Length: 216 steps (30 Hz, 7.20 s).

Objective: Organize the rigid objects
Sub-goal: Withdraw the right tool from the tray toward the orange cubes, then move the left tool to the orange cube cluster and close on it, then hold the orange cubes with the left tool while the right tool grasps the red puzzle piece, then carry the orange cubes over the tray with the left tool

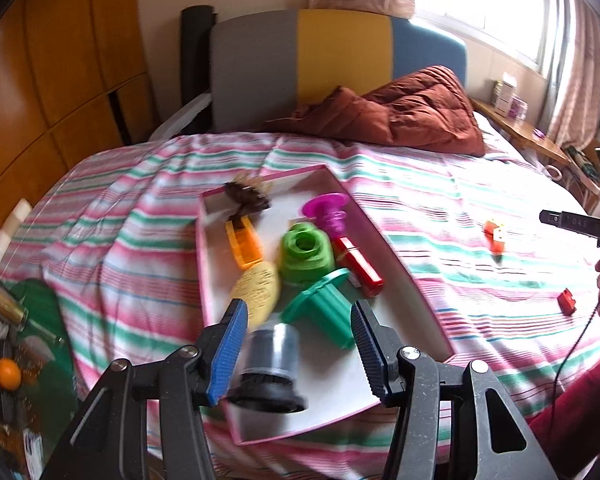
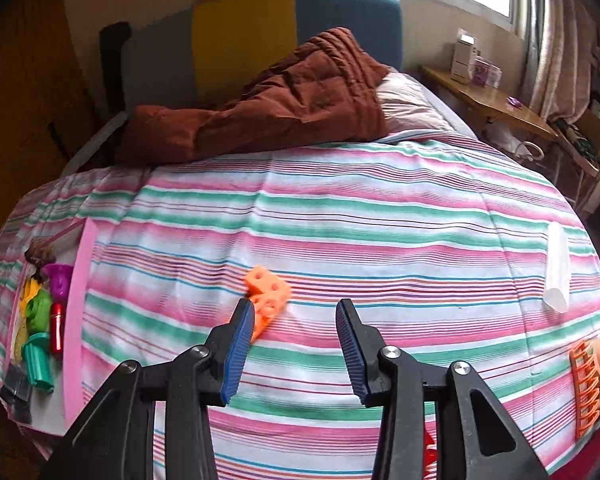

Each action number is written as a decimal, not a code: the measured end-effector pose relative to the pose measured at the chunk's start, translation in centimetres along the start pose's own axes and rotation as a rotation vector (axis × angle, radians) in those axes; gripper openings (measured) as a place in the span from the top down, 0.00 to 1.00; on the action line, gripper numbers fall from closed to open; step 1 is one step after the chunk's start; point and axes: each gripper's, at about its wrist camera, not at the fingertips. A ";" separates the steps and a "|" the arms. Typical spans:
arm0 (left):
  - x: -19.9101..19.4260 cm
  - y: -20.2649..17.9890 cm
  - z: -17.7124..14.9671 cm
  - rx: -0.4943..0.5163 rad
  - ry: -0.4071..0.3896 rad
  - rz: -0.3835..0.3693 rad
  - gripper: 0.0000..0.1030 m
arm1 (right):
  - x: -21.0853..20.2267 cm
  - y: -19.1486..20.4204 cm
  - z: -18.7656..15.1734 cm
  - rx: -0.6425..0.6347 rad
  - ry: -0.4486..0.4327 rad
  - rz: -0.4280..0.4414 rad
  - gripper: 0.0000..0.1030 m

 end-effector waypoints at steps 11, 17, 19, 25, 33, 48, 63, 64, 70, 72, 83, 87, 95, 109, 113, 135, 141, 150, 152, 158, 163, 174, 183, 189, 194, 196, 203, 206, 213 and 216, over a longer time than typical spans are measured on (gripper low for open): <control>2.6 -9.4 3.0 0.185 0.041 -0.118 0.47 | 0.1 -9.6 -0.6 0.416 -0.041 0.013 0.59; 5.4 -15.2 4.7 0.277 0.086 -0.176 0.47 | -0.9 -10.6 -0.7 0.468 -0.080 0.048 0.59; 6.5 -17.0 5.1 0.301 0.104 -0.194 0.47 | -2.3 -11.7 -1.0 0.513 -0.161 0.058 0.59; 9.5 -20.8 6.7 0.348 0.149 -0.227 0.45 | -2.7 -15.7 -2.5 0.715 -0.180 0.123 0.58; 13.1 -23.1 8.8 0.318 0.219 -0.286 0.36 | -0.3 -15.5 -1.9 0.717 -0.067 0.190 0.58; 17.3 -27.4 11.1 0.377 0.220 -0.340 0.62 | 0.8 -13.9 -1.3 0.657 -0.006 0.218 0.57; 14.1 -23.4 5.8 0.340 0.180 -0.325 0.74 | 1.9 -13.5 -1.2 0.637 0.039 0.188 0.58; 13.7 -23.1 5.2 0.345 0.172 -0.322 0.74 | 1.9 -13.4 -1.2 0.636 0.044 0.185 0.58; 11.9 -21.5 1.9 0.380 0.102 -0.288 0.74 | 2.1 -13.3 -1.2 0.626 0.057 0.168 0.58; 11.6 -21.5 1.1 0.400 0.070 -0.270 0.74 | 2.2 -13.3 -1.2 0.621 0.066 0.163 0.58; 11.3 -21.0 0.1 0.426 0.019 -0.275 0.74 | 3.7 -12.3 -1.3 0.575 0.157 0.142 0.58; 11.4 -20.8 -0.1 0.435 0.001 -0.274 0.74 | 5.0 -11.1 -1.2 0.522 0.235 0.147 0.58; 11.4 -20.3 -0.3 0.424 -0.004 -0.300 0.74 | 4.6 -9.6 -0.7 0.273 0.398 0.112 0.57; 11.3 -19.9 -0.3 0.418 0.003 -0.318 0.74 | 5.4 -7.6 -3.4 -0.013 0.588 0.006 0.48; 11.3 -19.9 -0.3 0.417 0.004 -0.323 0.74 | 6.1 -6.1 -4.1 -0.103 0.630 -0.039 0.48; 11.2 -19.8 -0.6 0.416 0.001 -0.327 0.74 | 8.1 1.1 -2.7 -0.089 0.330 0.073 0.66; 11.2 -19.9 -0.6 0.413 -0.002 -0.321 0.74 | 8.2 2.4 -2.1 -0.152 0.303 0.061 0.62; 11.1 -19.3 -0.1 0.376 0.045 -0.340 0.74 | 8.1 3.2 -1.9 -0.218 0.259 0.011 0.63; 10.9 -19.2 0.0 0.358 0.066 -0.344 0.75 | 8.2 3.3 -1.6 -0.225 0.254 0.006 0.63; 9.9 -18.5 -0.3 0.319 0.100 -0.359 0.75 | 8.0 3.2 -1.6 -0.243 0.241 -0.001 0.64; 8.4 -18.0 -0.3 0.311 0.080 -0.323 0.75 | 7.7 3.1 -2.1 -0.249 0.236 -0.009 0.64; 2.6 -14.6 1.3 0.240 -0.045 -0.247 0.75 | 8.0 3.9 -2.2 -0.275 0.219 -0.031 0.64; 1.6 -10.3 1.8 0.159 -0.071 -0.171 0.75 | 7.9 4.4 -2.4 -0.303 0.200 -0.055 0.64; 1.6 -7.3 1.6 0.110 -0.071 -0.107 0.75 | 7.9 4.4 -2.4 -0.306 0.196 -0.058 0.64; 1.4 -5.3 0.9 0.075 -0.069 -0.066 0.75 | 7.9 4.6 -2.4 -0.311 0.193 -0.064 0.64; 1.4 -4.5 0.7 0.060 -0.069 -0.050 0.74 | 7.9 4.6 -2.4 -0.314 0.192 -0.066 0.64; 1.4 -2.7 0.0 0.026 -0.060 -0.017 0.74 | 7.9 4.7 -2.4 -0.319 0.189 -0.071 0.64; 1.4 -2.1 -0.3 0.017 -0.055 -0.011 0.74 | 7.9 4.7 -2.4 -0.319 0.188 -0.072 0.64; 1.6 -1.0 -0.8 0.002 -0.043 -0.006 0.74 | 7.9 4.7 -2.4 -0.320 0.188 -0.073 0.64; 1.9 -0.6 -1.0 -0.013 -0.025 -0.048 0.74 | 7.9 4.7 -2.4 -0.321 0.187 -0.075 0.64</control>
Point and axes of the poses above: each gripper's, at about its wrist camera, not at the fingertips, and x roughly the way its jaws point, y to its left, z to its top, and after that the axes turned 10 degrees about y, right-handed
